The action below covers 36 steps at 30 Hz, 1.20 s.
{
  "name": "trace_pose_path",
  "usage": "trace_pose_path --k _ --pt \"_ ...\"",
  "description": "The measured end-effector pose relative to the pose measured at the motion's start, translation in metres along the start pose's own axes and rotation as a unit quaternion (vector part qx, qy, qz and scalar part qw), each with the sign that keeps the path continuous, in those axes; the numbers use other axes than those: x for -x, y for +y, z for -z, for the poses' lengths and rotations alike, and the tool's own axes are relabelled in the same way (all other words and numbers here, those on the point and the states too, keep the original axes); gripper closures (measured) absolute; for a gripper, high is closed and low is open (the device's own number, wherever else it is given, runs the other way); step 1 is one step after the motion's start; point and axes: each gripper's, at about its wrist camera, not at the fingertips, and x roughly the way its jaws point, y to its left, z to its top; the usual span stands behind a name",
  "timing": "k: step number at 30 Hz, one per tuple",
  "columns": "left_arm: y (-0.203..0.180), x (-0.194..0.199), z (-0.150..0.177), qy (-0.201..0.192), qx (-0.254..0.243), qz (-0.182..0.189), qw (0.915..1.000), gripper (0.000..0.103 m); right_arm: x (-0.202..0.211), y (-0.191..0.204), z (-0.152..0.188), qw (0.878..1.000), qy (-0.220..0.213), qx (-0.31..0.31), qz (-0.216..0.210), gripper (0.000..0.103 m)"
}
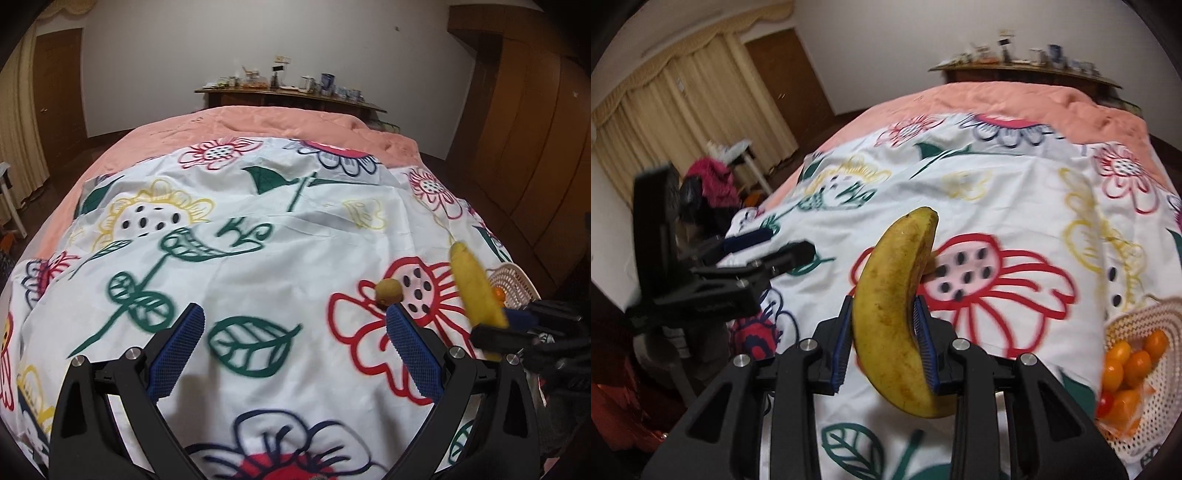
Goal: Organize fruits
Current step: 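Close the right gripper on the yellow banana and lift it, then close the left gripper on the brown kiwi while the right gripper carries the banana toward the basket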
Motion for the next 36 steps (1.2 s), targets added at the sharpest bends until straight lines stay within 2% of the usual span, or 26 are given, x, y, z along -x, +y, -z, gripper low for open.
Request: trace_pose_path --k 4,8,14,19,23,27,30,32,36 --pt "-0.02 -0.017 -0.005 0.018 -0.026 0.015 0.9994 0.004 0.019 -0.018 -0.002 0.999 -0.027 -0.025 0.006 0.071" --pt "-0.04 -0.027 -0.009 0.027 -0.056 0.028 0.9976 0.012 0.027 -0.03 -0.001 0.998 -0.041 -0.036 0.011 0.071" --pt "-0.06 -0.052 -0.014 0.057 -0.077 0.039 0.9947 0.026 0.027 -0.042 0.003 0.998 -0.046 -0.047 0.006 0.071" --pt "-0.07 -0.07 -0.018 0.078 -0.08 0.057 0.9921 0.028 0.025 -0.049 0.008 0.998 -0.043 -0.054 0.002 0.071" --pt "-0.076 -0.085 -0.015 0.095 -0.086 0.058 0.99 0.042 0.023 -0.056 0.009 0.997 -0.044 -0.064 0.0 0.071" --pt "-0.077 -0.09 -0.014 0.097 -0.087 0.057 0.9899 0.046 0.025 -0.058 0.01 0.997 -0.049 -0.067 -0.003 0.071" --pt "-0.077 -0.091 -0.015 0.097 -0.088 0.062 0.9894 0.058 0.025 -0.061 0.01 0.996 -0.051 -0.074 -0.004 0.071" --pt "-0.076 -0.091 -0.014 0.097 -0.085 0.072 0.9891 0.07 0.026 -0.063 0.01 0.995 -0.054 -0.08 -0.006 0.071" --pt "-0.076 -0.088 -0.013 0.09 -0.085 0.082 0.9889 0.074 0.031 -0.066 0.01 0.995 -0.06 -0.084 -0.003 0.071"
